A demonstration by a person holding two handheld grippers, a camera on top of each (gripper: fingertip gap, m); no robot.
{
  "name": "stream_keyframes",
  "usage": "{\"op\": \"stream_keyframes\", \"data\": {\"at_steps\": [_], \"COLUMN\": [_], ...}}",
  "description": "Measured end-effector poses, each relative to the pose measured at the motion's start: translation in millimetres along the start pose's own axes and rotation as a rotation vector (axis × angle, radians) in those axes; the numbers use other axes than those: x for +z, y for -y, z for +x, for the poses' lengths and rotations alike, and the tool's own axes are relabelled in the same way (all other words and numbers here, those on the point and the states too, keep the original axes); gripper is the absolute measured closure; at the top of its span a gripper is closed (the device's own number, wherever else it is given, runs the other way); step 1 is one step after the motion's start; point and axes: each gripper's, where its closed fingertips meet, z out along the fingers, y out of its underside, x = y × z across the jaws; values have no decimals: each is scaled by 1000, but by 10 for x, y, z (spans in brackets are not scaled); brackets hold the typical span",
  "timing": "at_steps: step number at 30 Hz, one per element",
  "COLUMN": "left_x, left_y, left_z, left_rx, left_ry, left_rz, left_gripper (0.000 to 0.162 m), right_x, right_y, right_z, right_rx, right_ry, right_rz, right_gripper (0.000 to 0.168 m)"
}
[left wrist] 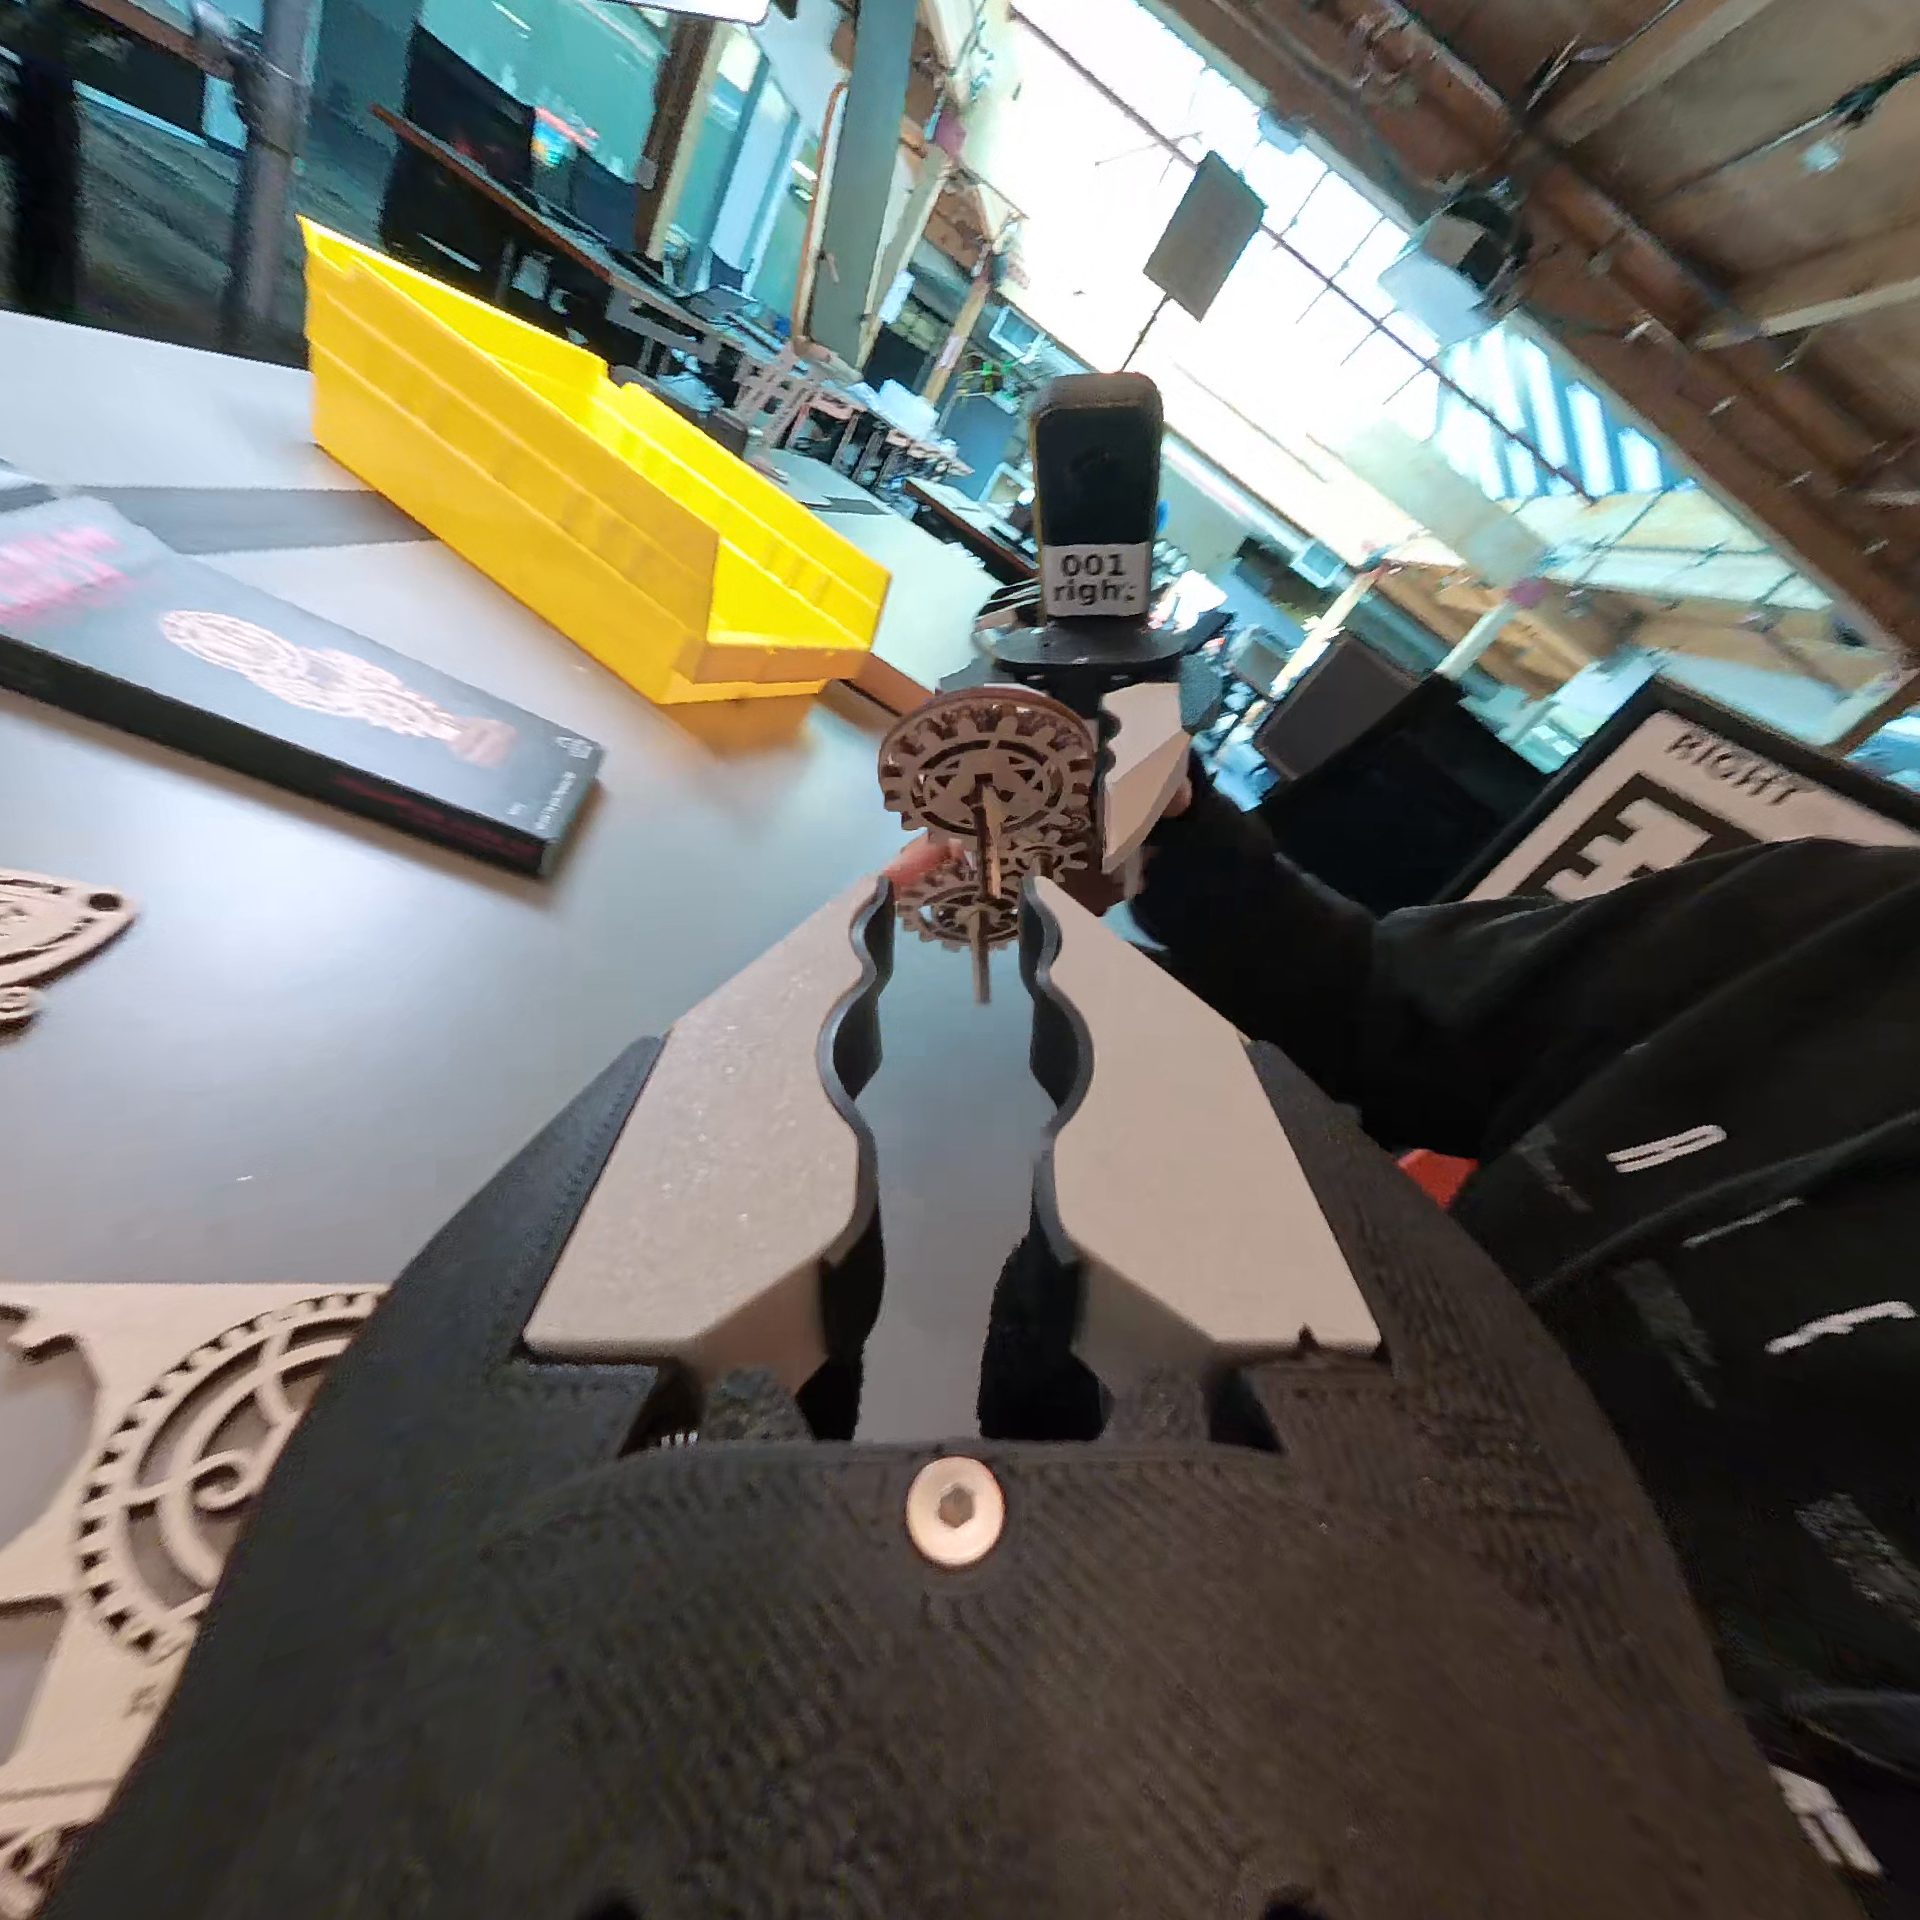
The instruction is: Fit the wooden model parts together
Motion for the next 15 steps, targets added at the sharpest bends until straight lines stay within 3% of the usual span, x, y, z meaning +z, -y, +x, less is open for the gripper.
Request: {"op": "stream_keyframes", "data": {"at_steps": [4,8,12,15], "left_x": [45,185,270,312], "left_y": [-144,-318,-507,-626], "left_z": [-126,-141,-189,-202], "left_rx": [202,415,754,870], "left_ry": [152,258,328,321], "left_rz": [-88,-186,-324,-392], "left_gripper": [134,132,130,139], "right_x": [-52,55,144,191], "right_y": [-326,-500,-626,-717], "right_z": [284,277,280,293], "right_rx": [72,136,193,221], "right_ry": [-186,-174,-123,-104], "right_rz": [-148,-175,-212,-237], "right_gripper": [141,141,141,141]}}
